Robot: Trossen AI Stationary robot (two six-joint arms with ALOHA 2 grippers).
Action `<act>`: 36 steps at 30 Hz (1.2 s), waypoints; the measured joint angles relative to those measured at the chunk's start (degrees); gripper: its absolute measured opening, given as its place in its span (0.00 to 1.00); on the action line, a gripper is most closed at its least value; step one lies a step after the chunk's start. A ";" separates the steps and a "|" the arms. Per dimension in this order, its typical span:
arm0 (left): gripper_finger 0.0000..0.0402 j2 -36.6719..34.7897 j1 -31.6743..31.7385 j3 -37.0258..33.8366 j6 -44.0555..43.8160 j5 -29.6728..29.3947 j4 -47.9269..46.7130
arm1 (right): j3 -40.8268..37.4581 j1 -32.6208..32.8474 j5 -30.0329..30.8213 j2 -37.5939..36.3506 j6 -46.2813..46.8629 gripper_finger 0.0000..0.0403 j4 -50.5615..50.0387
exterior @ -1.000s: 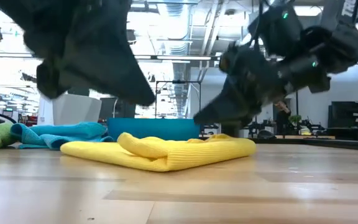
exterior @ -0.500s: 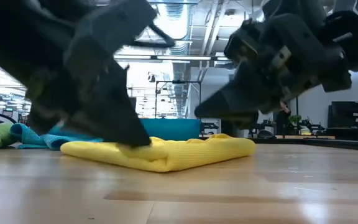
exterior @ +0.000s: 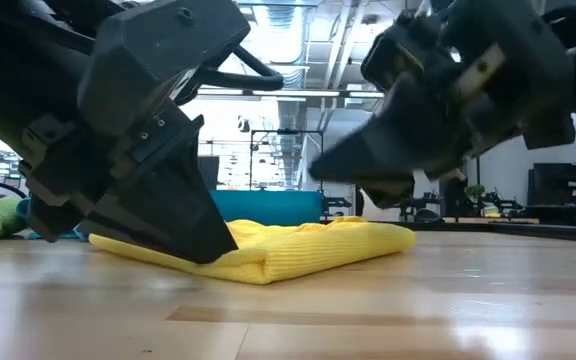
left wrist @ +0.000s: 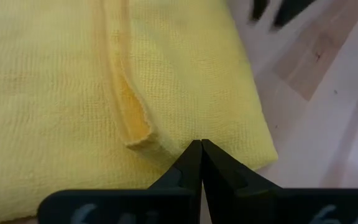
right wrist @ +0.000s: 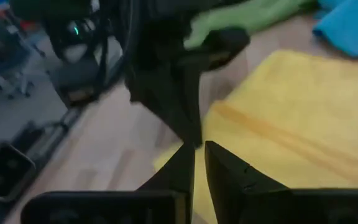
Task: Fold microfiber towels
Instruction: Fold the yellow towel
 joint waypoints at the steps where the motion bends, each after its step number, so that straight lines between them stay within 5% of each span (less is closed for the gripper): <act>1: 0.00 -0.38 0.01 0.02 0.01 0.09 -0.12 | 0.44 0.00 0.23 0.69 0.00 0.16 -1.47; 13: 0.00 -9.96 0.35 1.27 7.55 -12.65 -7.80 | 1.39 -1.20 0.19 4.85 1.35 0.16 -3.56; 25: 0.00 -2.20 0.61 -0.79 -0.86 -1.35 -3.28 | 1.39 -1.31 0.13 4.87 2.26 0.16 -3.20; 36: 0.00 -2.40 0.04 -0.74 -2.98 -1.57 -5.89 | 3.99 0.90 -3.03 2.78 0.02 0.16 5.11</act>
